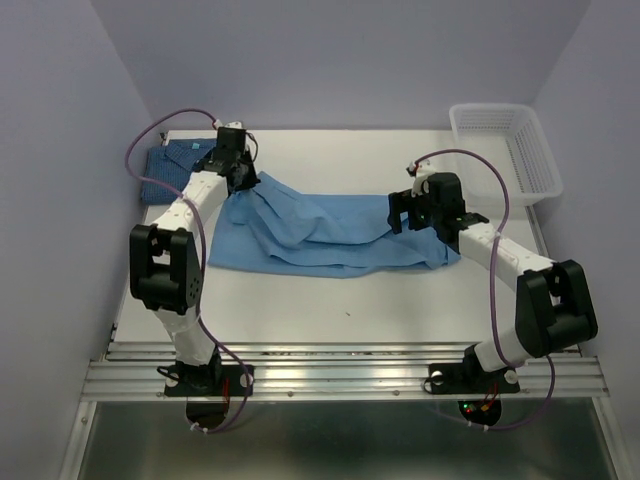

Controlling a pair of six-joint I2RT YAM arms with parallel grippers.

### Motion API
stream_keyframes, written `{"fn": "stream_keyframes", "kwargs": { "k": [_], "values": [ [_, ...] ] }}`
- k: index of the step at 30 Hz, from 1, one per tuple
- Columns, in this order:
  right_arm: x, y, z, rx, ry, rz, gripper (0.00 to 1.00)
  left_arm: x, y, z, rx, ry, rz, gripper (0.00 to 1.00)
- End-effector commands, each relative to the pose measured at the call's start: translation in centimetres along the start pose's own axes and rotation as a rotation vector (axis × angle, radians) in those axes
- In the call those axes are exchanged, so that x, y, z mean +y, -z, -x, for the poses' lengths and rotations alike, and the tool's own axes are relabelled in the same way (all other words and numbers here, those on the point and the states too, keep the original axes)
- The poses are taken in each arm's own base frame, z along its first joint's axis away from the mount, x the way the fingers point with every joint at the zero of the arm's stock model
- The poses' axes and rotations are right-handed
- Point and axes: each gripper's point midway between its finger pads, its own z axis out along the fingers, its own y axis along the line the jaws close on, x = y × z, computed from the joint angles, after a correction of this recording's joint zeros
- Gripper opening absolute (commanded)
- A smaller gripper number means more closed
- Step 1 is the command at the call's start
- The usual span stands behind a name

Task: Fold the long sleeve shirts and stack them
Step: Fold the shirt

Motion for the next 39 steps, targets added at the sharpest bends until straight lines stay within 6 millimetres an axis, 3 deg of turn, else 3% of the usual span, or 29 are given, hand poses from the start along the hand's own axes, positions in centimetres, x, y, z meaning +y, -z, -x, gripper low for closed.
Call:
{"fn": "stream_keyframes", "kwargs": {
  "k": [1, 17, 23, 24, 26, 27, 28, 29, 30, 39],
  "values": [
    [-0.8, -0.4, 0.6, -0.013, -0.005, -0.053, 1.00, 3.3, 0.4, 1.2, -0.009, 0.083, 0.074, 0.00],
    [-2.6, -3.1, 1.7, -0.007, -0.015, -0.142, 1.00, 9.6, -0.8, 1.5, 0.027, 0.239, 0.237, 0.00],
    [-3.0, -5.1, 4.6, -0.085, -0.009, -0.148, 1.00, 10.0, -1.8, 0.6, 0.061, 0.260, 0.245, 0.00],
    [-3.2, -5.4, 5.1, -0.095, 0.002, -0.153, 1.00, 11.0, -1.8, 1.1, 0.058, 0.281, 0.245, 0.00],
    [-3.7, -6.8, 5.3, -0.082, 0.011, -0.175, 1.00, 10.5, -2.1, 1.2, 0.062, 0.279, 0.221, 0.00],
    [-4.1, -7.8, 4.5, -0.057, 0.024, -0.185, 1.00, 10.0, -2.4, 1.2, 0.072, 0.277, 0.191, 0.00],
    [-4.3, -7.8, 5.4, -0.074, 0.030, -0.194, 1.00, 9.8, -2.4, 1.2, 0.074, 0.276, 0.180, 0.00],
    [-4.7, -8.8, 4.5, -0.048, 0.036, -0.208, 1.00, 9.7, -2.6, 1.4, 0.069, 0.276, 0.171, 0.00],
    [-4.9, -9.3, 5.4, -0.061, 0.051, -0.213, 1.00, 9.6, -2.7, 1.4, 0.070, 0.276, 0.164, 0.00],
    [-7.9, -14.4, 5.9, -0.048, 0.051, -0.348, 1.00, 8.4, -3.3, 1.2, 0.102, 0.249, 0.100, 0.00]
  ]
}}
